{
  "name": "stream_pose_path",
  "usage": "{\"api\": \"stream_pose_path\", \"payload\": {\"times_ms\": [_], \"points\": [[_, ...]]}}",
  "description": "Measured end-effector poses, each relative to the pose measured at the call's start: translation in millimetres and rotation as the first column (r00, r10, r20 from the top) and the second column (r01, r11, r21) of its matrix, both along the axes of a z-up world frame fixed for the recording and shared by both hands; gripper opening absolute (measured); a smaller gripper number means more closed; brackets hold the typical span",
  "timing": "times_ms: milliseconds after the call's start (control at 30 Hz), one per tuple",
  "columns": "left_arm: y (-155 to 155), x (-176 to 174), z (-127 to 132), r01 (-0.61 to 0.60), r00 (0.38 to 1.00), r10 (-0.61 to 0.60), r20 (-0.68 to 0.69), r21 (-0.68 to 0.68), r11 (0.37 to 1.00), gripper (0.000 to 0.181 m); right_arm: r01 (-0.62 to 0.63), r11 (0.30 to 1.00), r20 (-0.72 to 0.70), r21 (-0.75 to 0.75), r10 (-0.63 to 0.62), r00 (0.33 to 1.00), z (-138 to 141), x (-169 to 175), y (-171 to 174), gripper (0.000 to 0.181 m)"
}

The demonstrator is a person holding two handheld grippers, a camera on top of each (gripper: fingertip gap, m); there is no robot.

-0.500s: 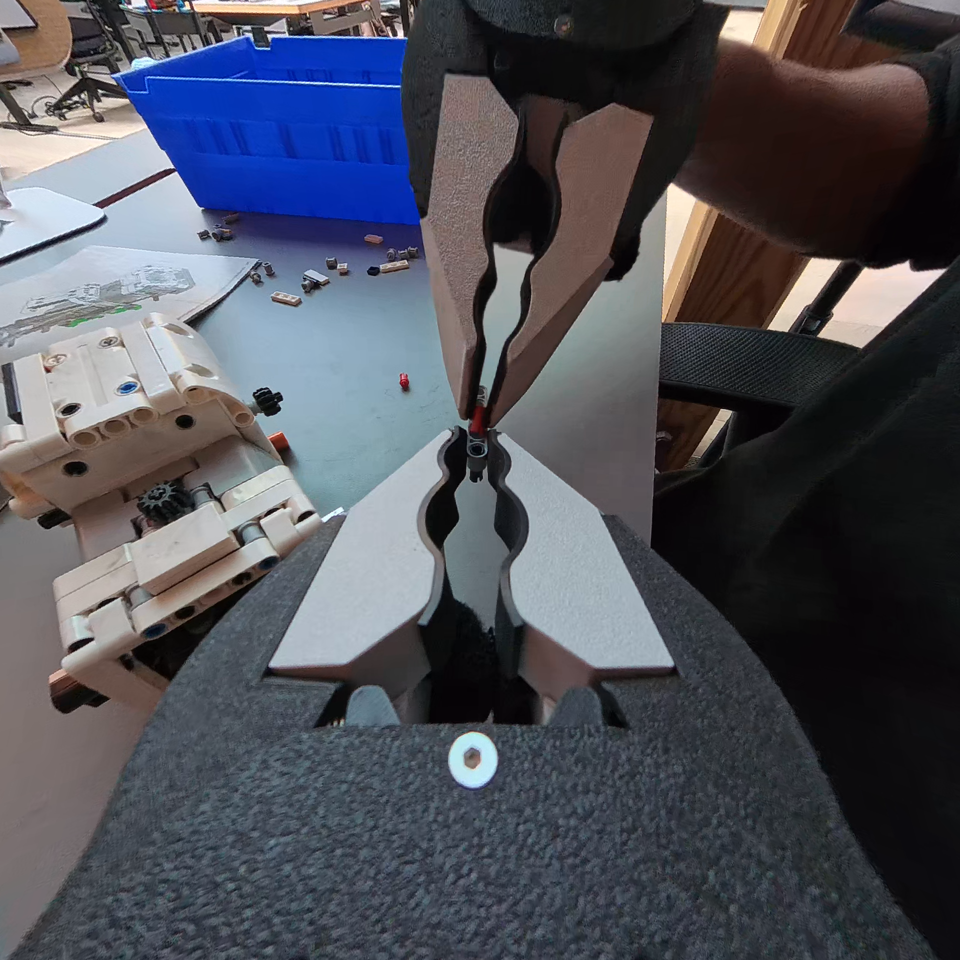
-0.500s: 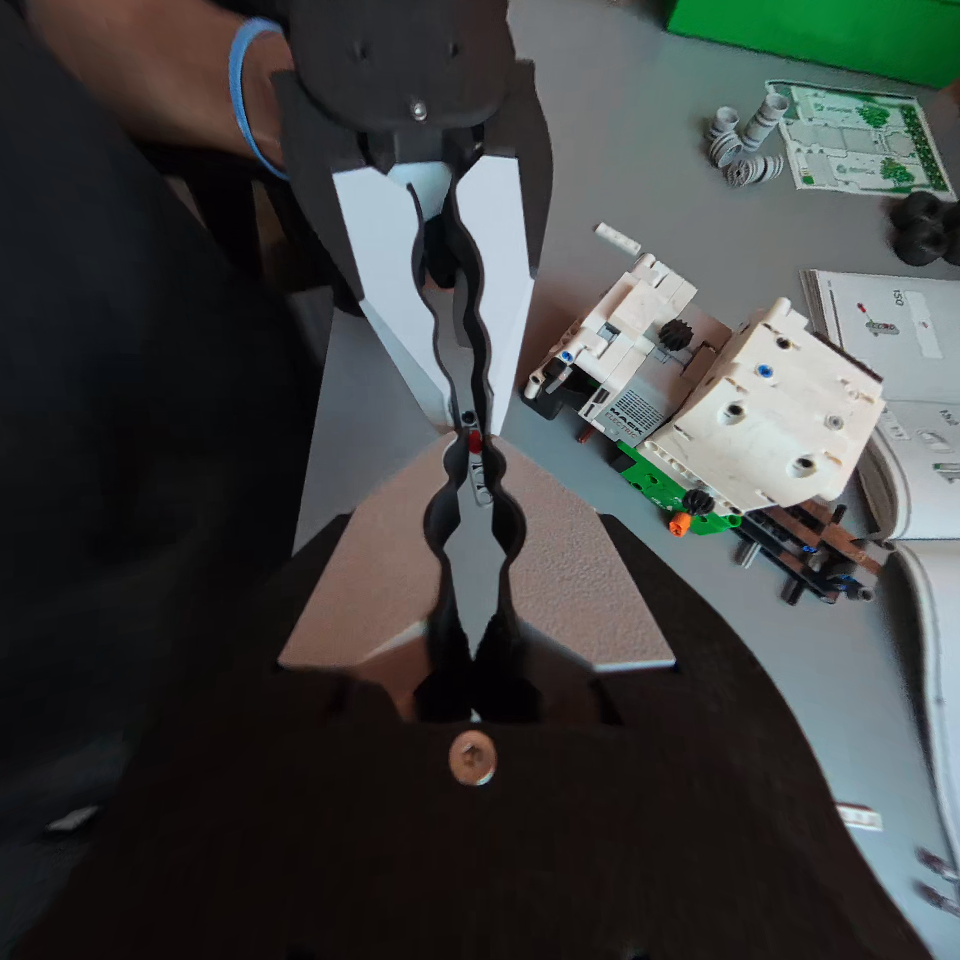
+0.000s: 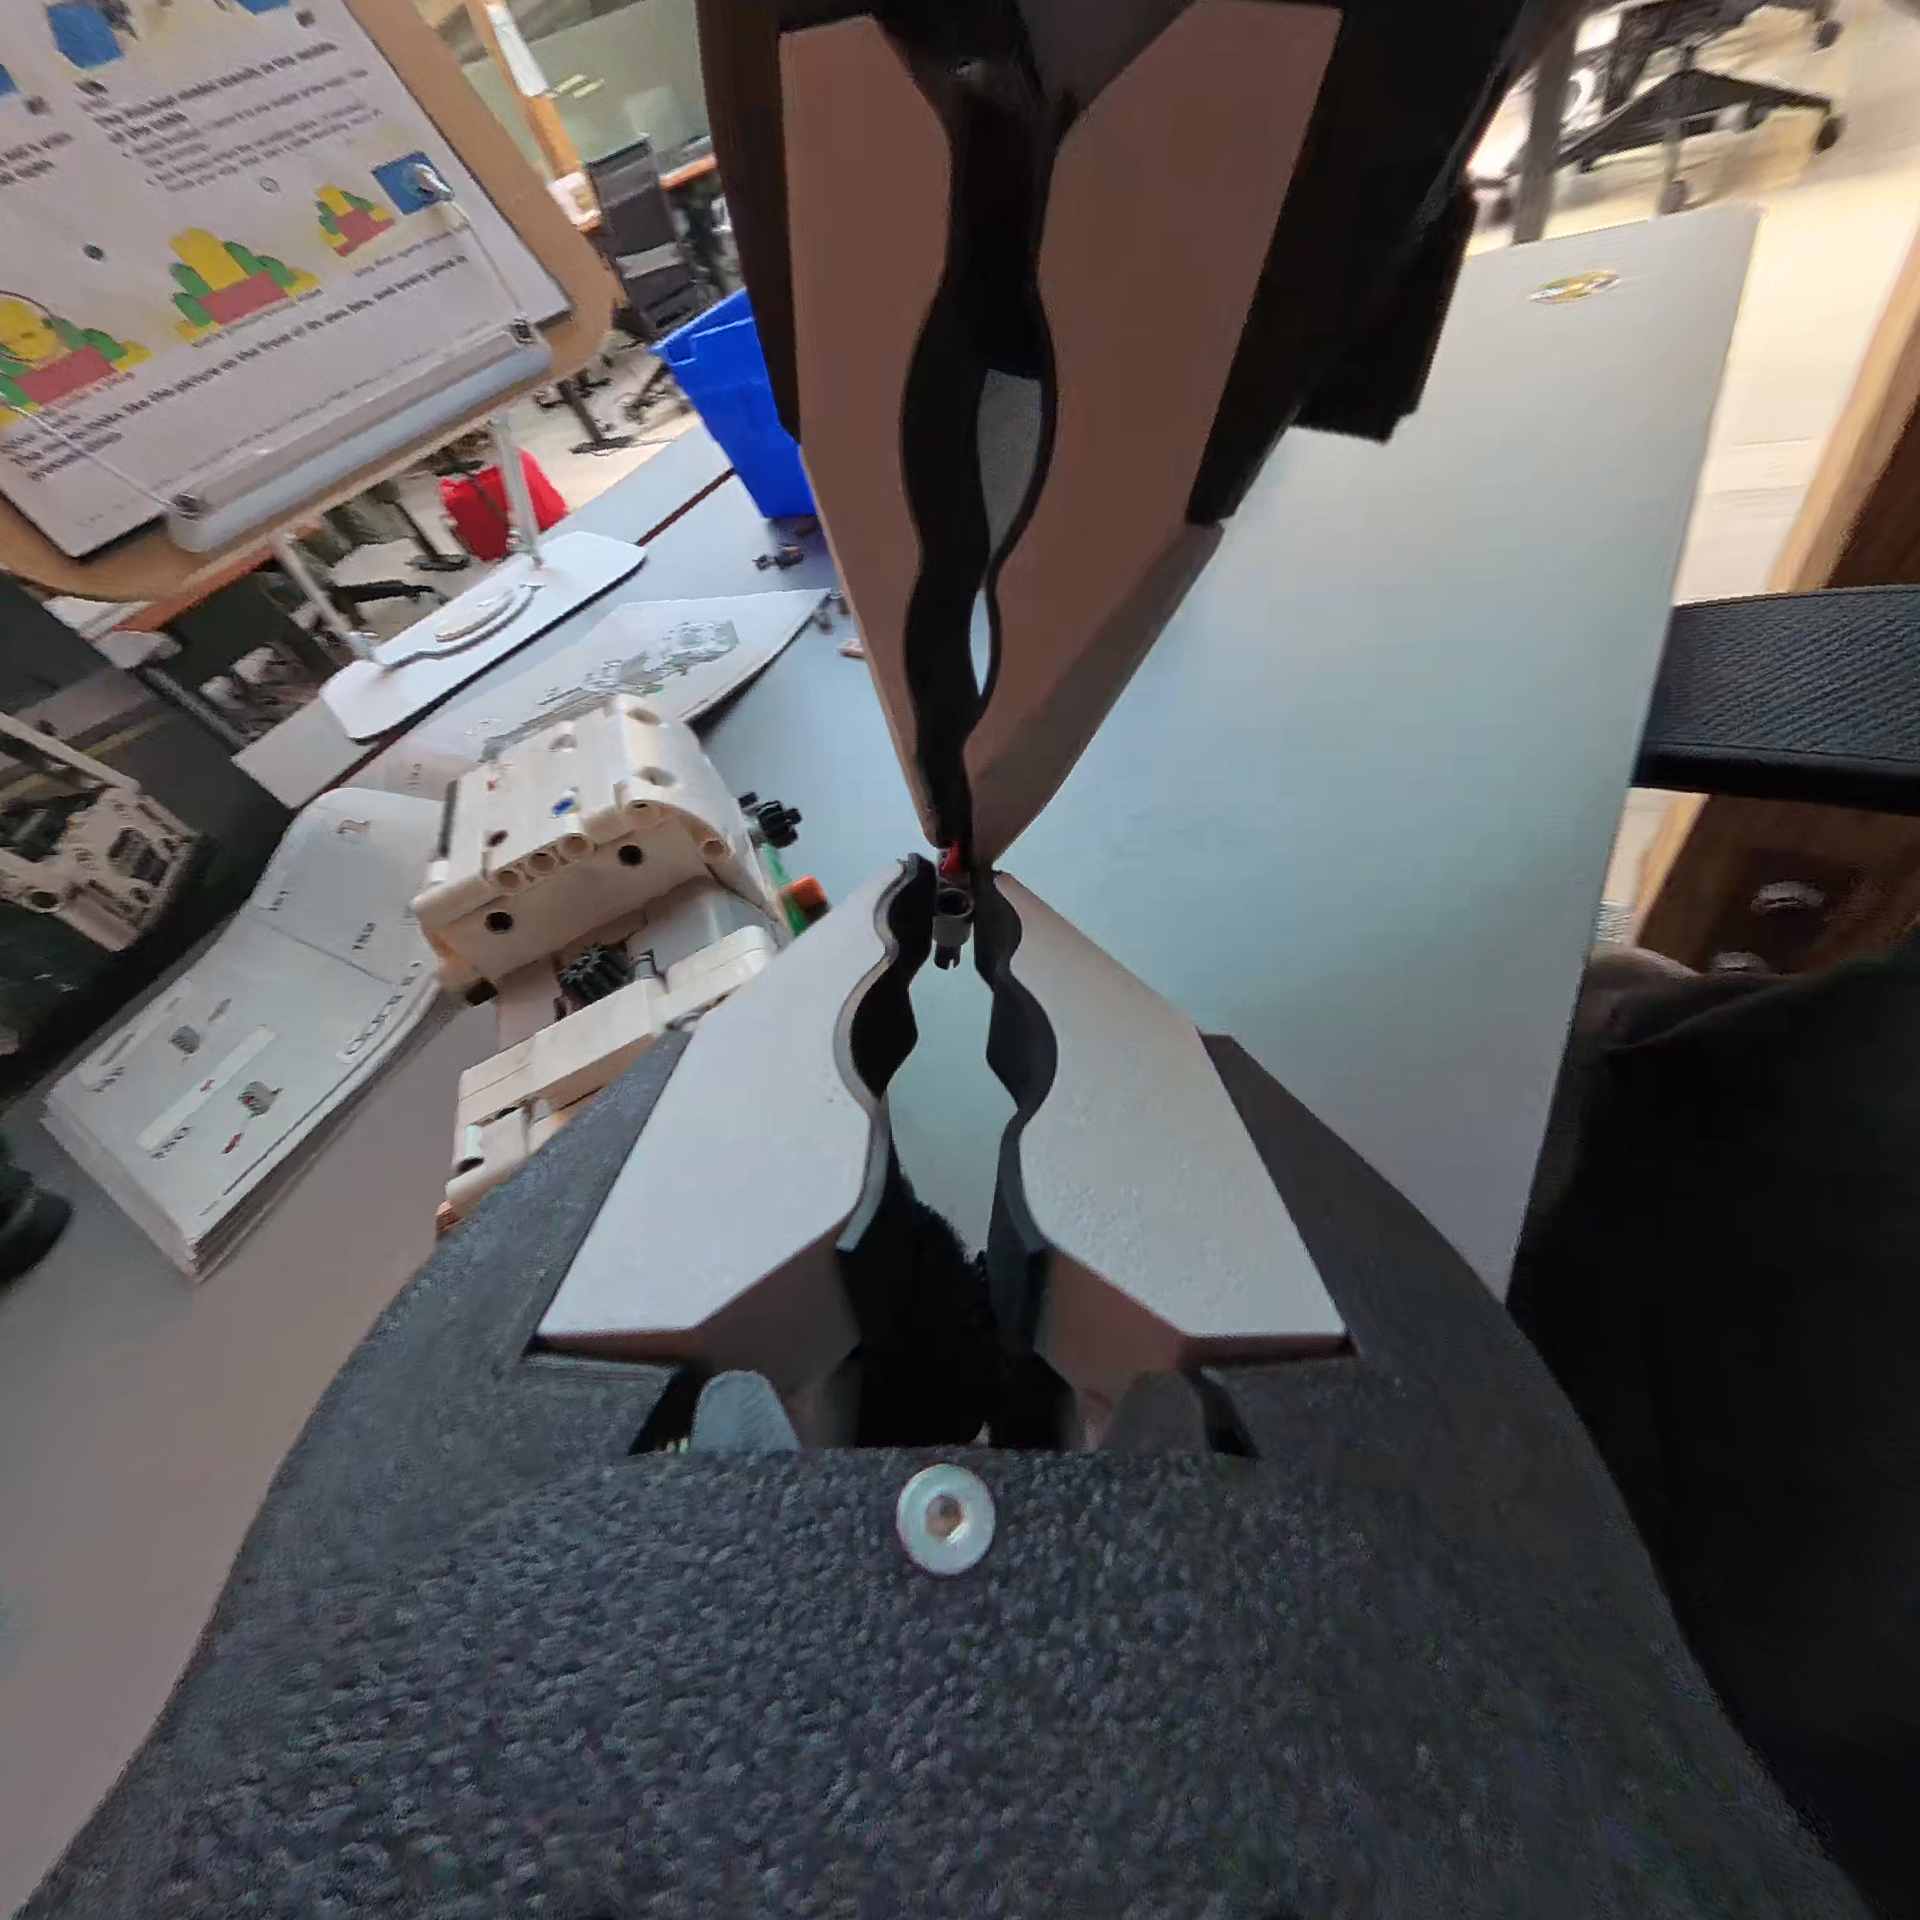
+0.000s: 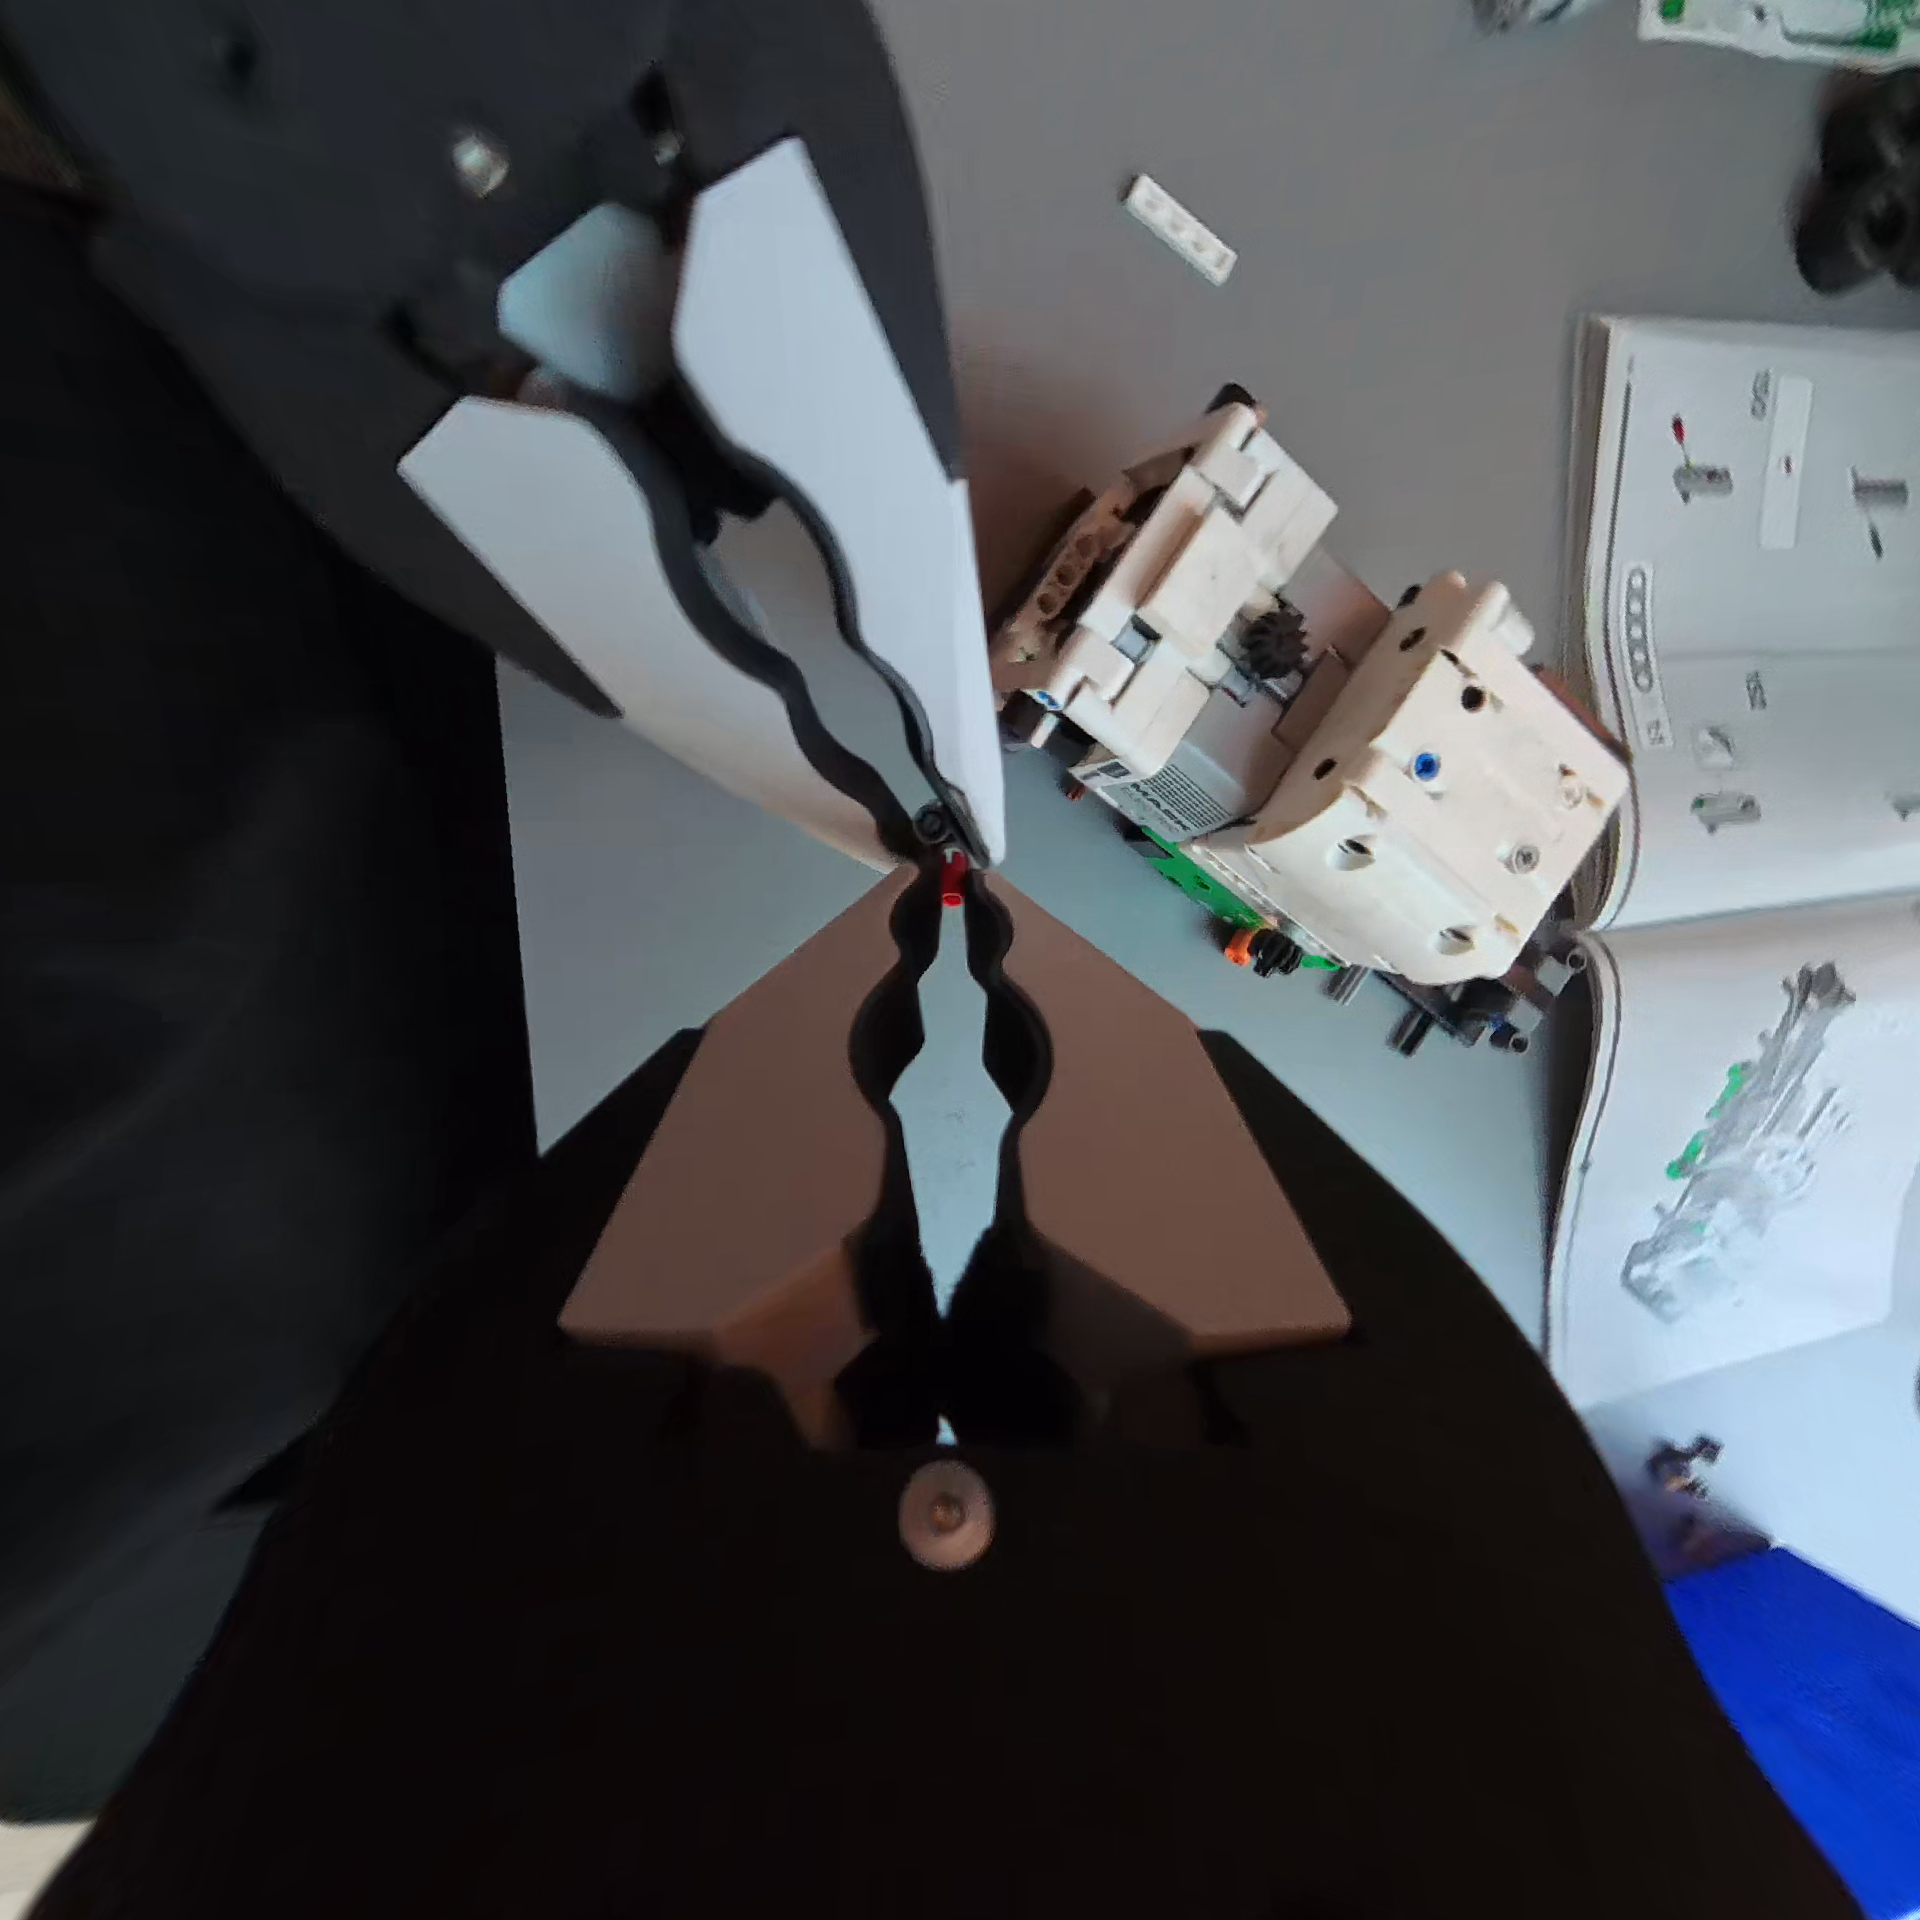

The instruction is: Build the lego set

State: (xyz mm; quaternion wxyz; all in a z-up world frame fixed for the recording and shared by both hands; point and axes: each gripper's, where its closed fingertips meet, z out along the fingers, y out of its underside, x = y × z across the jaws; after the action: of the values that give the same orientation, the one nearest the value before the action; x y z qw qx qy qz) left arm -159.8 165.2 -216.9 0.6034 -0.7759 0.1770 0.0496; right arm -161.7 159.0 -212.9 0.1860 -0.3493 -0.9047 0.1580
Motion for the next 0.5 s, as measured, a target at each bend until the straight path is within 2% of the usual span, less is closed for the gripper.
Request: {"api": "stream_pose_path", "payload": {"times_ms": [33,133,200,367,500], "points": [[1,-3,0,-0.045,0.998,0.045,-0.042,0.013,0.999,0.005,0.059,0.998,-0.010,-0.008,-0.060,0.998,0,-3,1,0.003],[4,-14,1,-0.184,0.976,0.188,-0.110,0.046,0.982,0.005,0.273,0.955,-0.023,-0.116,-0.277,0.961,1,-11,4,0.003],[4,-16,3,-0.223,0.965,0.229,-0.125,0.063,0.973,0.005,0.337,0.924,-0.023,-0.178,-0.347,0.938,2,-11,4,0.003],[1,-14,5,-0.284,0.893,0.322,-0.314,0.160,0.945,0.005,0.439,0.850,-0.003,-0.291,-0.460,0.888,3,-7,0,0.003],[-2,-12,3,-0.285,0.824,0.353,-0.443,0.214,0.934,0.006,0.470,0.777,0.058,-0.420,-0.493,0.868,1,-4,-4,0.003]]}}
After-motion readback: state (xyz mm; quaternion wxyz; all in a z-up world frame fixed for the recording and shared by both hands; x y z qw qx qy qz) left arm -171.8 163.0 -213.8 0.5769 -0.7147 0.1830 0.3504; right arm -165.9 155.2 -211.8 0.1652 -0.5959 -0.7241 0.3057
